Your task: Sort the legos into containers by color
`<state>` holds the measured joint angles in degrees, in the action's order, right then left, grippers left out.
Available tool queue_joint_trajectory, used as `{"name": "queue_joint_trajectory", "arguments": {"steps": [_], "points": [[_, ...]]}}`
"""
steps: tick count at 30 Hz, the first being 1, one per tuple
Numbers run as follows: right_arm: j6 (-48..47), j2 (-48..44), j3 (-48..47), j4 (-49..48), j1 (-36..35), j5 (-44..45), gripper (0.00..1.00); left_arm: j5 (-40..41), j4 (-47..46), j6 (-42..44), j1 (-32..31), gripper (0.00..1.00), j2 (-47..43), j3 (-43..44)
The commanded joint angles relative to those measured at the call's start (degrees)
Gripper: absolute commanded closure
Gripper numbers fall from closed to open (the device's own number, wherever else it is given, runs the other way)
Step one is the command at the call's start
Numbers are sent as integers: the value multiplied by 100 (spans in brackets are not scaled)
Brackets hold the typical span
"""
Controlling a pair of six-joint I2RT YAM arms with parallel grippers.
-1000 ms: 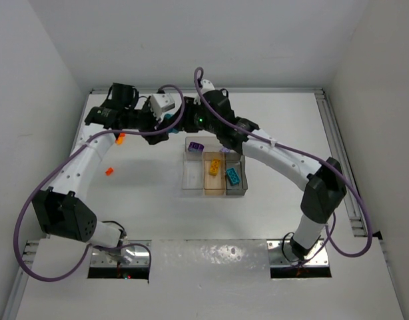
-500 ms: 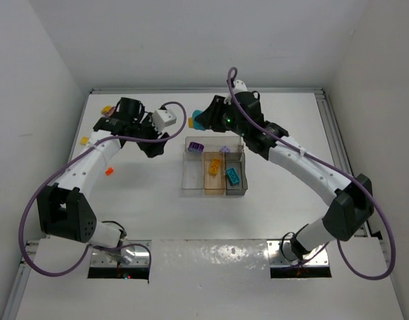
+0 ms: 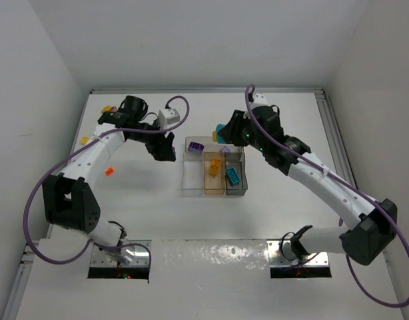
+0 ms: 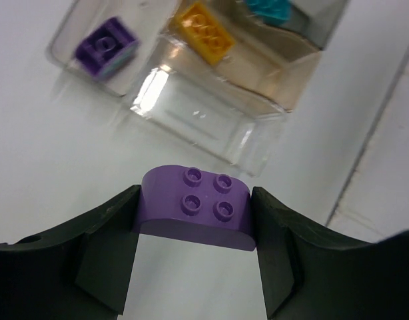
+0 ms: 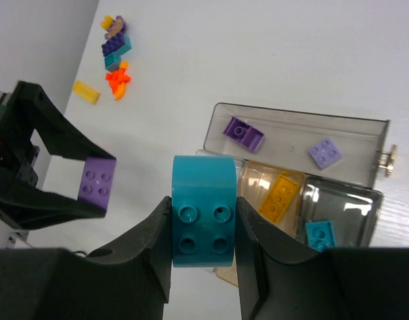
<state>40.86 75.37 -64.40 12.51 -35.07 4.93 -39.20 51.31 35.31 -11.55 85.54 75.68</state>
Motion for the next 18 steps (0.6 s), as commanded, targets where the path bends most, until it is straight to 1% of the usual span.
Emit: {"name": "queue_joint_trajectory", "arguments": {"steps": [1, 2, 3, 4, 5, 6, 7, 8, 9, 10, 11, 12, 13, 14, 15, 16, 18], "points": [[-464, -400, 50, 268, 53, 210, 100, -1686, 1149, 1106, -58, 100, 314, 245], [-509, -496, 77, 330, 53, 323, 100, -1792, 1397, 1466, -58, 100, 532, 376], [-535, -550, 94, 392, 62, 377, 100, -1932, 1652, 2105, -75, 100, 665, 464], [-588, -594, 112, 453, 62, 412, 100, -1968, 2107, 2364, -93, 100, 805, 578], [-597, -690, 182, 462, 53, 447, 100, -1977, 2181, 2332, -154, 100, 1076, 814], [-588, -734, 217, 445, 62, 448, 100, -1943, 1868, 2009, -181, 100, 1210, 930], [-571, -769, 252, 445, 62, 448, 100, -1794, 1282, 1249, -233, 100, 1341, 1018], [-562, -796, 305, 462, 62, 456, 100, -1027, 624, -664, -381, 100, 1369, 1080], [-536, -857, 331, 489, 62, 474, 100, -558, -357, -1249, -470, 100, 1378, 1115], [-483, -892, 367, 489, 62, 491, 100, -66, -794, -1733, -567, 100, 1326, 1133], [-448, -936, 454, 480, 53, 561, 100, 930, -1189, -2634, -759, 100, 1256, 1064], [-421, -1024, 498, 463, 62, 605, 100, 1384, -1907, -3009, -839, 100, 1177, 985], [-395, -1068, 568, 445, 62, 632, 100, 1728, -2166, -3273, -918, 100, 1071, 871], [-386, -1112, 595, 445, 62, 702, 100, 2280, -2334, -3685, -1084, 100, 1062, 843], [-395, -1182, 604, 480, 62, 755, 100, 2459, -2484, -3750, -1173, 100, 1070, 861], [-395, -1218, 613, 506, 62, 807, 100, 2870, -2503, -3820, -1391, 100, 1140, 887], [-412, -1279, 630, 559, 62, 1009, 100, 3224, -2442, -4110, -1595, 100, 1263, 931]]}}
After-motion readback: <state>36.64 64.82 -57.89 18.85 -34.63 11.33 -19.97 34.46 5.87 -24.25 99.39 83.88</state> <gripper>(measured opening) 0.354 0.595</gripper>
